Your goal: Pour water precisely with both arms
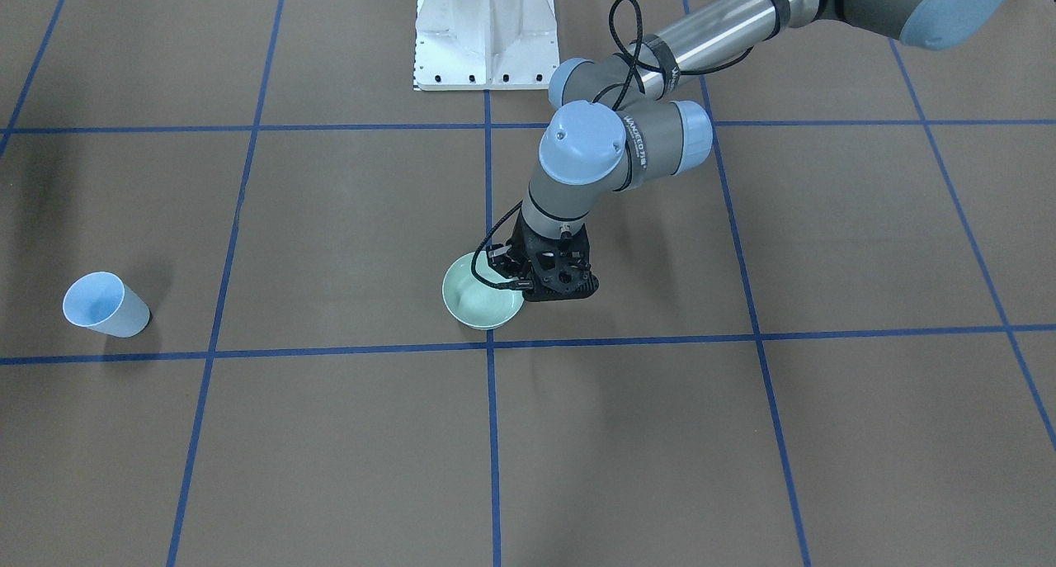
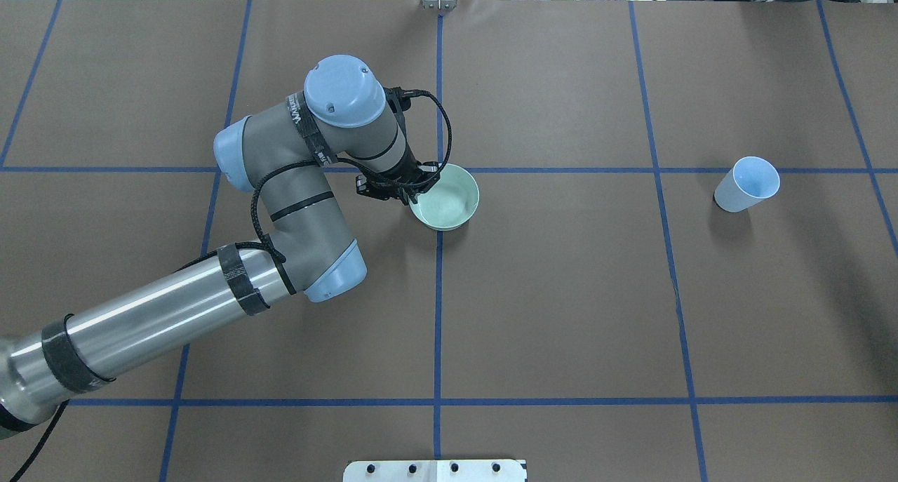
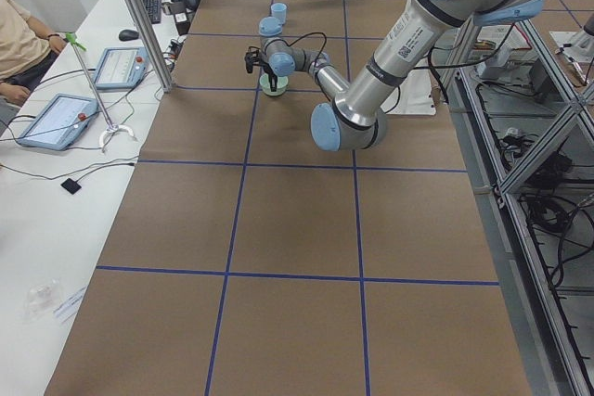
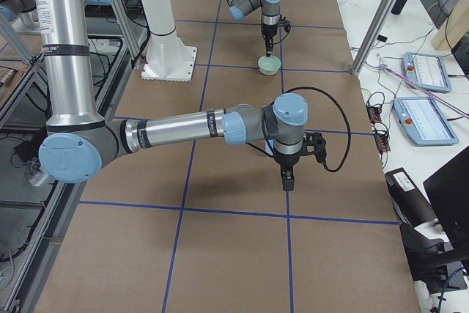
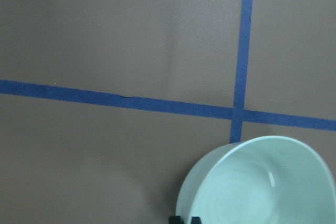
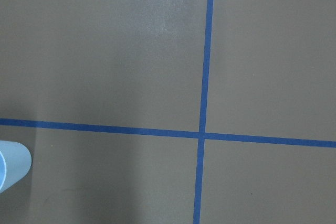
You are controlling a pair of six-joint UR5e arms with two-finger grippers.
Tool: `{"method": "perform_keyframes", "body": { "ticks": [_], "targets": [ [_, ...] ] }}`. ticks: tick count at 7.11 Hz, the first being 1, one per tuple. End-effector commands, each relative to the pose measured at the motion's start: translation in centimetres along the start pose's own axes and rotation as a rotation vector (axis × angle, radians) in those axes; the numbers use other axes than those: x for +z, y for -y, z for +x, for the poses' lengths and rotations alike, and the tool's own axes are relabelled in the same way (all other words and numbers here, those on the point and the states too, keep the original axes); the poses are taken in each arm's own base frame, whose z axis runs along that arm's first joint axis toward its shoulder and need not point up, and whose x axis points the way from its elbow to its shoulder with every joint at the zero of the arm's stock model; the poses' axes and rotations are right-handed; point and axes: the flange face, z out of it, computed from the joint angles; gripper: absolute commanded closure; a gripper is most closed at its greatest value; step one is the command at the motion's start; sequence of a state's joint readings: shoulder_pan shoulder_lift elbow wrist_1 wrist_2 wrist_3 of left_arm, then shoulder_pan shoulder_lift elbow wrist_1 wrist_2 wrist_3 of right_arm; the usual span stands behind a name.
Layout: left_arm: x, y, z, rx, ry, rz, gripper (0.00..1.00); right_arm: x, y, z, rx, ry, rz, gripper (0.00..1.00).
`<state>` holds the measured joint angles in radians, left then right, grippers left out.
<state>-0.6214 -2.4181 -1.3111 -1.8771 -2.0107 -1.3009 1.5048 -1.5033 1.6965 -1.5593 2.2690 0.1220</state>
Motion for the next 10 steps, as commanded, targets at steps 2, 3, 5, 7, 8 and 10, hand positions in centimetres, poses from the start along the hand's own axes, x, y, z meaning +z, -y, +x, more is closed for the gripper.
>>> {"method": "perform_keyframes", "body": {
  "ticks": [2,3,5,7,8,10],
  "targets": [
    [-3.6,1.9,0.0,-0.004,-0.028,0.050,0.00,-0.6,0.1,-0.6,-0.012,0.006,0.013,0.00],
    [-6.9,3.5,-2.0,0.015,-0.007,0.066,0.00,-1.6,0.0,-1.4,-0.027,0.014,0.029,0.00],
    [-14.6,1.7,-6.6,0.178,0.102,0.048,0.00,-3.1,-0.4,-3.6,0.081,0.074,0.046,0.00],
    [-18.7,3.5,-17.2,0.275,0.172,0.082,0.00,-4.4,-0.7,-10.1,0.212,0.094,0.062,0.00],
    [-20.5,5.7,-22.5,0.327,0.212,0.088,0.00,-4.8,-1.2,-13.6,0.261,0.076,0.080,0.00],
    [-26.3,9.4,-38.3,0.424,0.230,0.037,0.00,-3.5,-2.9,-21.8,0.381,0.002,0.137,0.00]
  ]
}}
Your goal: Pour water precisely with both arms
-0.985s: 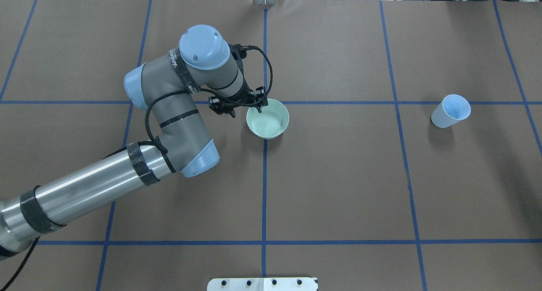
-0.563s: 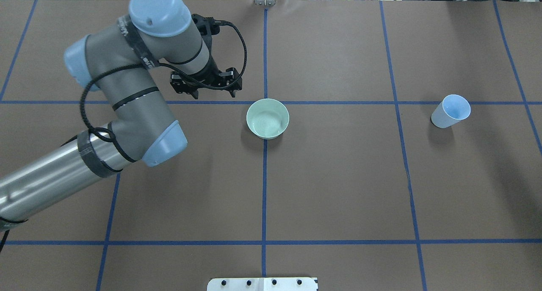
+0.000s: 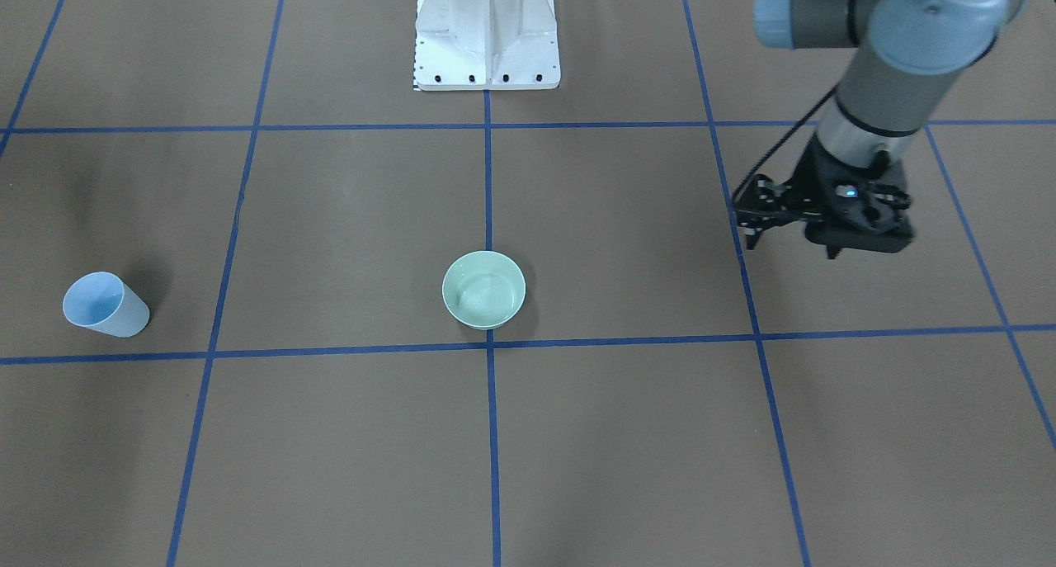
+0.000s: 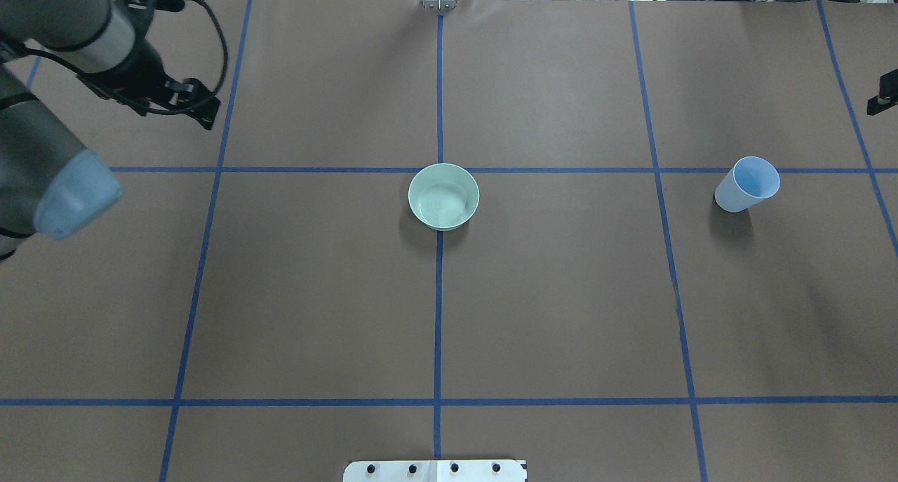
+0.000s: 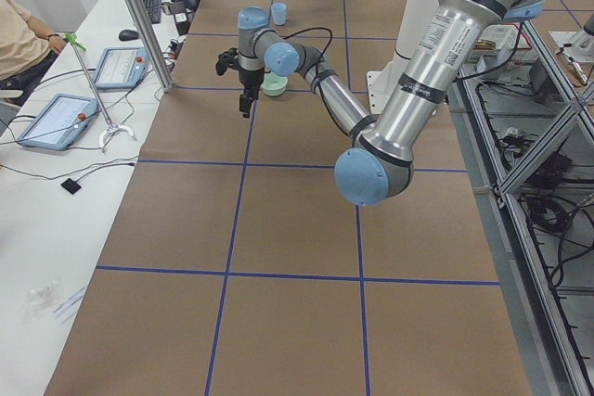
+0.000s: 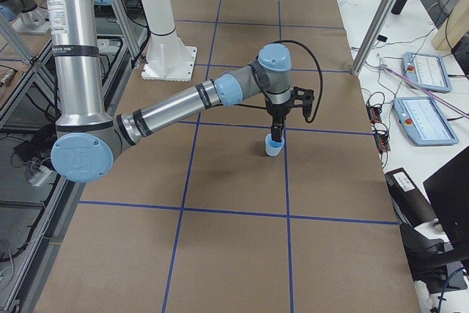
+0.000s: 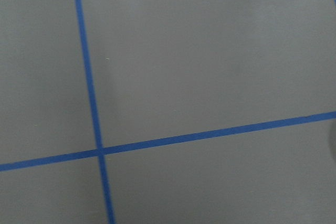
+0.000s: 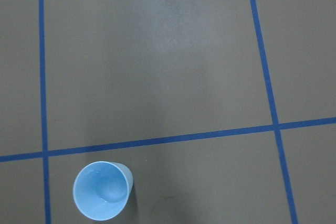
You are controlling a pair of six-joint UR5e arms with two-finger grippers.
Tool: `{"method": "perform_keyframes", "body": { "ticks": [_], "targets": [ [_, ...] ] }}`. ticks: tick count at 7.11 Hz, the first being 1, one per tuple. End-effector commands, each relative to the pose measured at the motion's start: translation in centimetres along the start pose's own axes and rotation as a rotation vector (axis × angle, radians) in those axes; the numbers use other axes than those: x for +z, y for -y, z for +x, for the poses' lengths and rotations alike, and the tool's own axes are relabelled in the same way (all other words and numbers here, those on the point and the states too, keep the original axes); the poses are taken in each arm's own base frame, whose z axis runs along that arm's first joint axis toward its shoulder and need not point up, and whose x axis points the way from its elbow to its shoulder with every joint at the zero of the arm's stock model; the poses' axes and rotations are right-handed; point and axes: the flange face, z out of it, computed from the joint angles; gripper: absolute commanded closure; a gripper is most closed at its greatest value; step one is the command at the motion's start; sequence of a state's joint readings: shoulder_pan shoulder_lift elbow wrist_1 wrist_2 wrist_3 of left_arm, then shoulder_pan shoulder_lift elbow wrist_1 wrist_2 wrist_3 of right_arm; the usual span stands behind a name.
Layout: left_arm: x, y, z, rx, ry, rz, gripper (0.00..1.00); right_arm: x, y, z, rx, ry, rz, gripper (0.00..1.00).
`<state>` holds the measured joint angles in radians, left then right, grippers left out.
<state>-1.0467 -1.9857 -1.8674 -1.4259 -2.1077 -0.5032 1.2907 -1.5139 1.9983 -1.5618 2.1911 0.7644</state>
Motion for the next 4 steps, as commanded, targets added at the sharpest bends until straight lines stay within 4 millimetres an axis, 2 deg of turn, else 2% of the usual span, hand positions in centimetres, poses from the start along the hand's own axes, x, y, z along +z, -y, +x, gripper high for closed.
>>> {"method": "perform_keyframes", "body": {
  "ticks": [1,2,3,4],
  "targets": [
    [-2.7,-3.7,-17.2,0.088,0.012,-0.024,0.00,1.9,-4.7,-7.2,0.122,-0.073,0.100,0.00],
    [-3.1,-5.1,-20.3,0.091,0.026,-0.023,0.00,4.0,-6.9,-9.9,0.178,-0.123,0.167,0.00],
    [-2.8,-5.9,-20.7,0.085,0.017,-0.031,0.00,6.7,-9.4,-12.3,0.213,-0.167,0.247,0.00],
    [-2.7,-6.2,-20.7,0.083,0.003,-0.037,0.00,8.9,-11.6,-13.7,0.253,-0.248,0.328,0.00]
  ]
}}
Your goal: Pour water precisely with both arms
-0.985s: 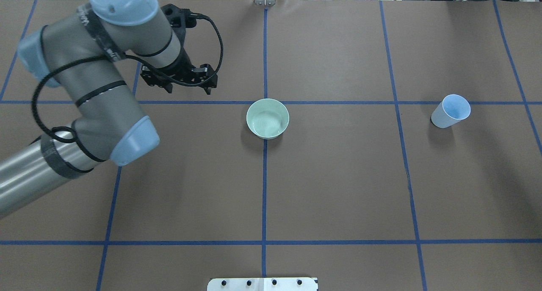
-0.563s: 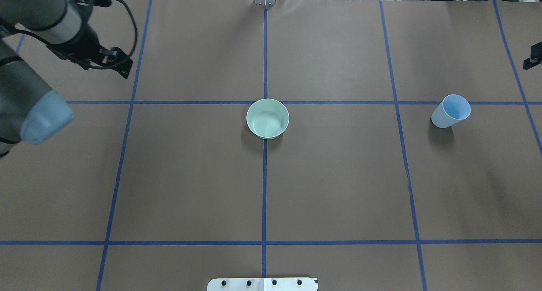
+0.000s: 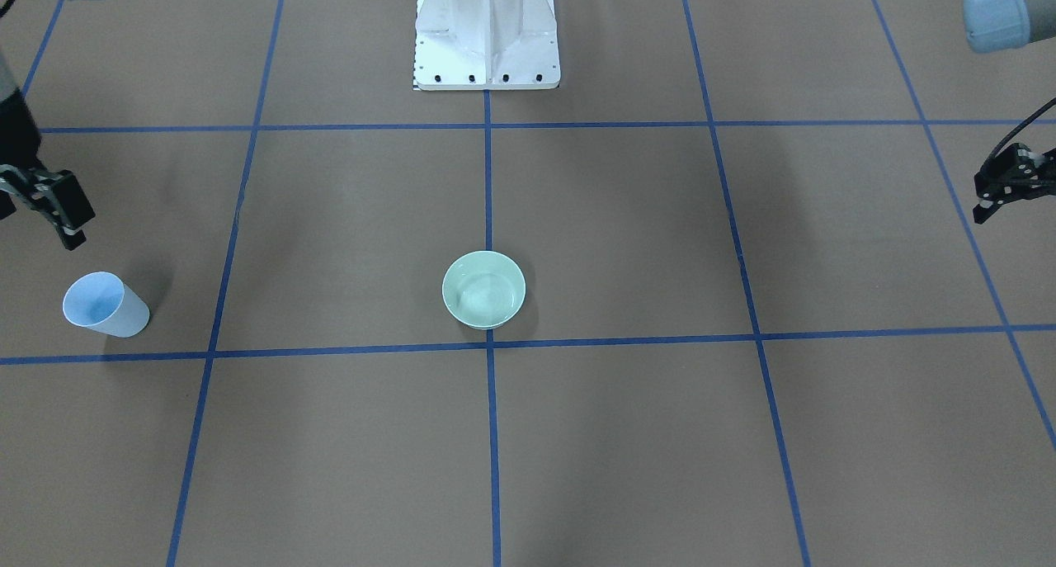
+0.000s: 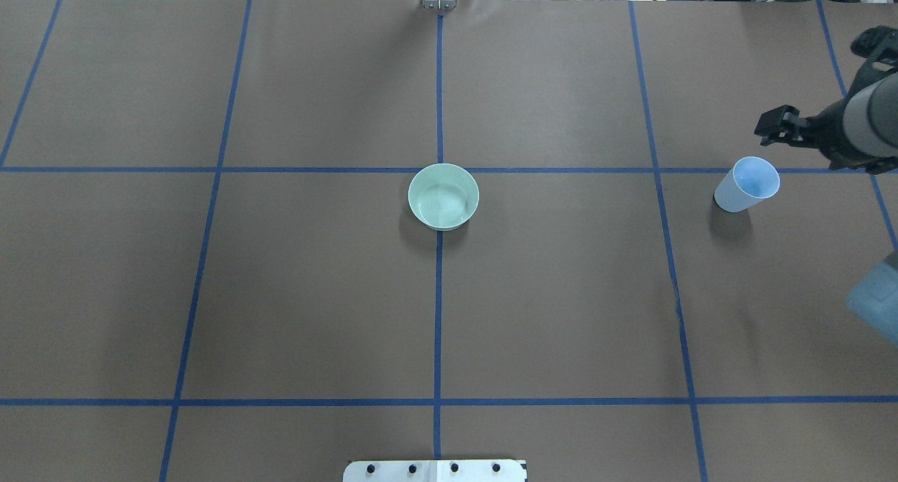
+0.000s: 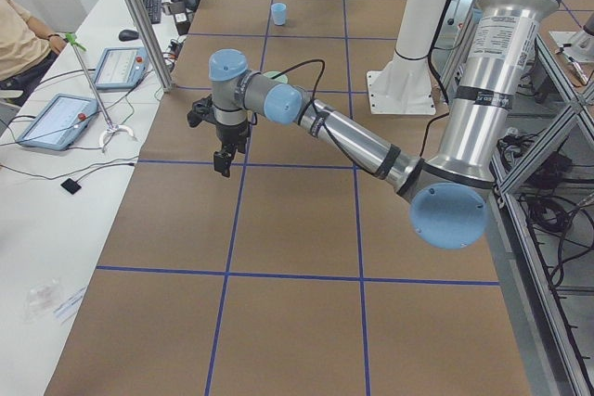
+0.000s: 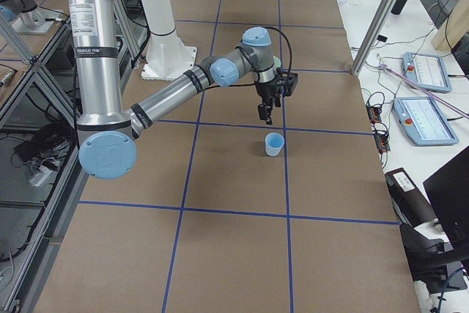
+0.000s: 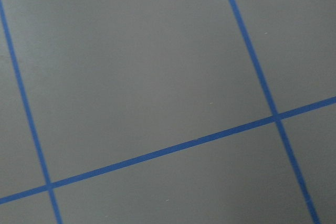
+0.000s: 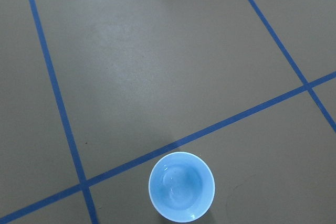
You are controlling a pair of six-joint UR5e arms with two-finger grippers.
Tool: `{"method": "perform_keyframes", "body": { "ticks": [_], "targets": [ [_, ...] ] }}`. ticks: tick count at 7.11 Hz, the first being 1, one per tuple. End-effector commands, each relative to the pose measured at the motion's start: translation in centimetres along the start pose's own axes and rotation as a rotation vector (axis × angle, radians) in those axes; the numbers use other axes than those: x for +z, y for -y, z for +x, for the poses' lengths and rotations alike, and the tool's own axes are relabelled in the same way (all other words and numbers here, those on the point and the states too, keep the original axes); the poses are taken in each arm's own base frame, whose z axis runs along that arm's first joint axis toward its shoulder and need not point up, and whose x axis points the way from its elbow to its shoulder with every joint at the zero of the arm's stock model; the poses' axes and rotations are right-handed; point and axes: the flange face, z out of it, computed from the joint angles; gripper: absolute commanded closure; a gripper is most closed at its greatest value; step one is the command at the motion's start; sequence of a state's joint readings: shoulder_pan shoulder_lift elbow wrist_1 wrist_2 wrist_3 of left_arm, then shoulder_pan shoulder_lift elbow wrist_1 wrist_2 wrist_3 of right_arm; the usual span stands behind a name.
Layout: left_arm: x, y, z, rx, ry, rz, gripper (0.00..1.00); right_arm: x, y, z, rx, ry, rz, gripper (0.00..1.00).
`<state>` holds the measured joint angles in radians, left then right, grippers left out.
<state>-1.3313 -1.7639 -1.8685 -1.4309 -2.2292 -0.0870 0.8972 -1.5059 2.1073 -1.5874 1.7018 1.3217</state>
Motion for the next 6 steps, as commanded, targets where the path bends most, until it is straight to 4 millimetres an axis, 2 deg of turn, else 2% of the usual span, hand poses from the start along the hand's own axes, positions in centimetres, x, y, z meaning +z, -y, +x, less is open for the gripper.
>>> {"method": "perform_keyframes", "body": {
  "ticks": [1,2,3,4,5,6],
  "targets": [
    [0.1,-0.9,-0.8,-0.002,-0.012,-0.005,0.00,2.4,-6.7,-3.6,0.072,-0.149,0.210,0.00],
    [0.1,-0.9,-0.8,-0.002,-0.012,-0.006,0.00,2.2,-8.6,-5.6,0.124,-0.207,0.265,0.00],
    [0.1,-0.9,-0.8,-0.004,-0.012,-0.006,0.00,3.0,-10.8,-6.8,0.147,-0.262,0.342,0.00],
    [0.2,-0.9,-0.7,-0.010,-0.013,-0.009,0.00,4.8,-11.8,-7.0,0.188,-0.292,0.392,0.00],
    [0.2,-0.9,-0.8,-0.010,-0.013,-0.009,0.00,7.6,-13.2,-7.0,0.207,-0.337,0.449,0.00],
    [0.2,-0.9,-0.7,-0.010,-0.013,-0.009,0.00,11.1,-13.7,-7.7,0.255,-0.381,0.492,0.00]
  ]
}}
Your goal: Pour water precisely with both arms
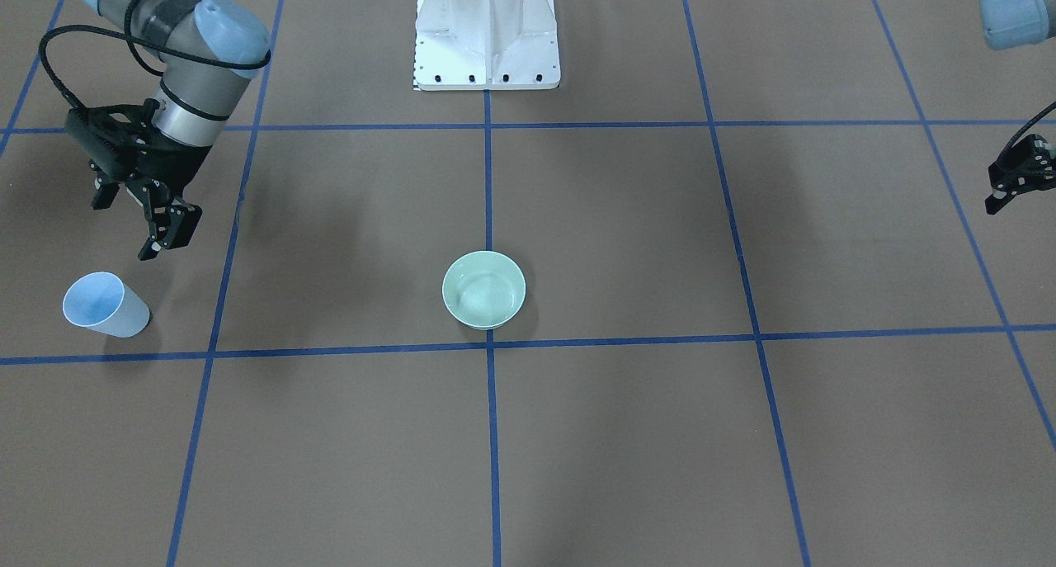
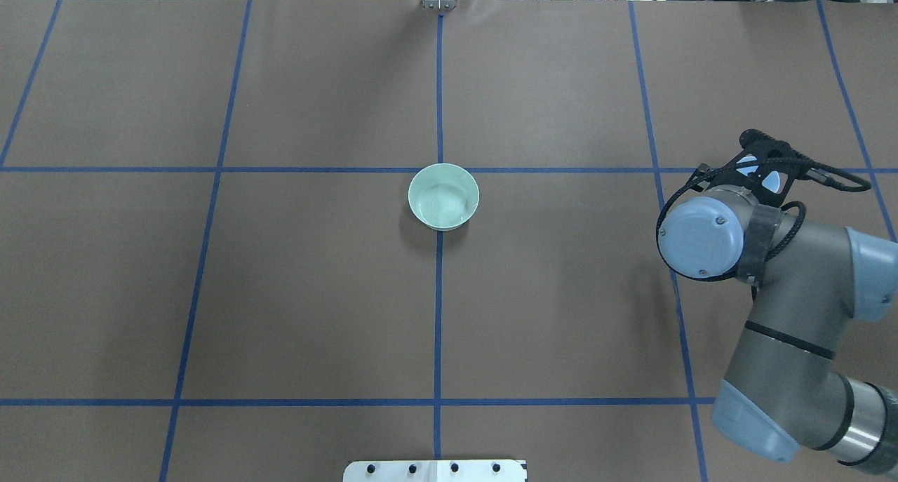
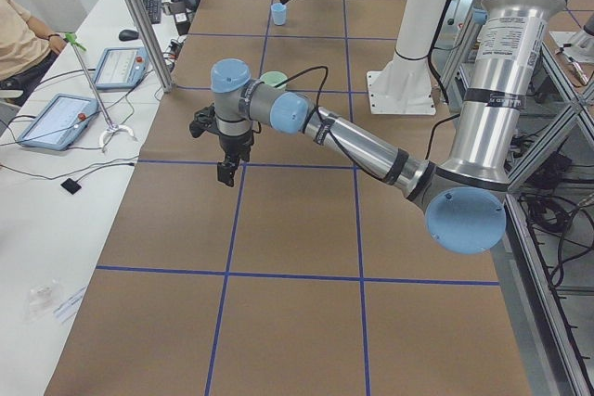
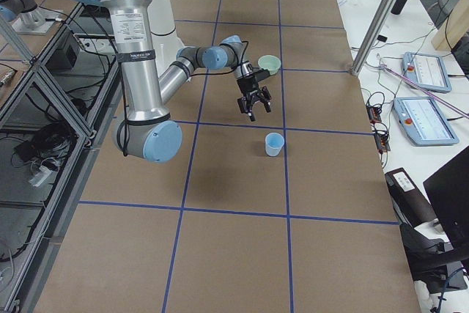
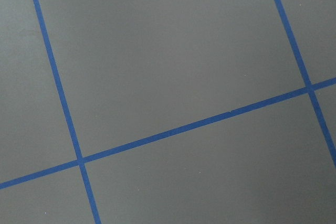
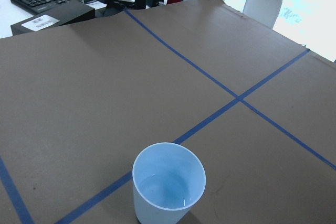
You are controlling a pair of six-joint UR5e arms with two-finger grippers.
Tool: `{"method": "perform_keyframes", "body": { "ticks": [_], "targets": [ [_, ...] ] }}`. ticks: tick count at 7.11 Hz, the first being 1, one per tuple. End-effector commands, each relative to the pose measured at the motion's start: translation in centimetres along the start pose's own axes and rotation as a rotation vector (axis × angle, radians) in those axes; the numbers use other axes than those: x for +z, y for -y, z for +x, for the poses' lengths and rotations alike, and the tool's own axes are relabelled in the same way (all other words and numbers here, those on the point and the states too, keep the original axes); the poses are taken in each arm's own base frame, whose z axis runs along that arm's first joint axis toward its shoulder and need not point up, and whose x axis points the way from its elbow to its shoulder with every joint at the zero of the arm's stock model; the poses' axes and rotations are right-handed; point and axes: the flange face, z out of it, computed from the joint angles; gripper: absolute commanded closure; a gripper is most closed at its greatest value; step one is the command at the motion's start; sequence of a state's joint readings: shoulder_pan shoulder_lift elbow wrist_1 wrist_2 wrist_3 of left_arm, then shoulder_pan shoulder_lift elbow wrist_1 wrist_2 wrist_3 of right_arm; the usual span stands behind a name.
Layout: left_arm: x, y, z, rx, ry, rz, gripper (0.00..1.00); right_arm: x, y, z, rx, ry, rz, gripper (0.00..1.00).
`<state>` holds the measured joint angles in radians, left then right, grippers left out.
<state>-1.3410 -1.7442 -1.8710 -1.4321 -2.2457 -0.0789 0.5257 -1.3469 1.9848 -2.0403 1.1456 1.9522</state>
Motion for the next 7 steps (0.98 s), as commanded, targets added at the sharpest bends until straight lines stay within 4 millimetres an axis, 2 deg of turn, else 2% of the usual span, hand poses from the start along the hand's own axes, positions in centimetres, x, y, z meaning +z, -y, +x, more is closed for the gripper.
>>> {"method": "perform_keyframes", "body": {
  "ticks": [1,3,5,7],
  "targets": [
    [0.1,0.0,0.0,-0.002,0.000,-0.002,0.00,4.0,-3.7,-1.8,0.065,-0.077,0.086,0.00],
    [0.0,0.0,0.1,-0.001,-0.002,-0.001,0.00,6.8,-5.0,-1.9,0.120,-0.132,0.149,0.00],
    [-0.4,-0.1,0.6,-0.001,-0.041,0.001,0.00,6.4,-5.6,-4.0,0.144,-0.154,0.175,0.00],
    [-0.3,-0.1,0.6,-0.002,-0.041,-0.001,0.00,7.2,-5.6,-4.0,0.130,-0.148,0.216,0.00]
  ]
}}
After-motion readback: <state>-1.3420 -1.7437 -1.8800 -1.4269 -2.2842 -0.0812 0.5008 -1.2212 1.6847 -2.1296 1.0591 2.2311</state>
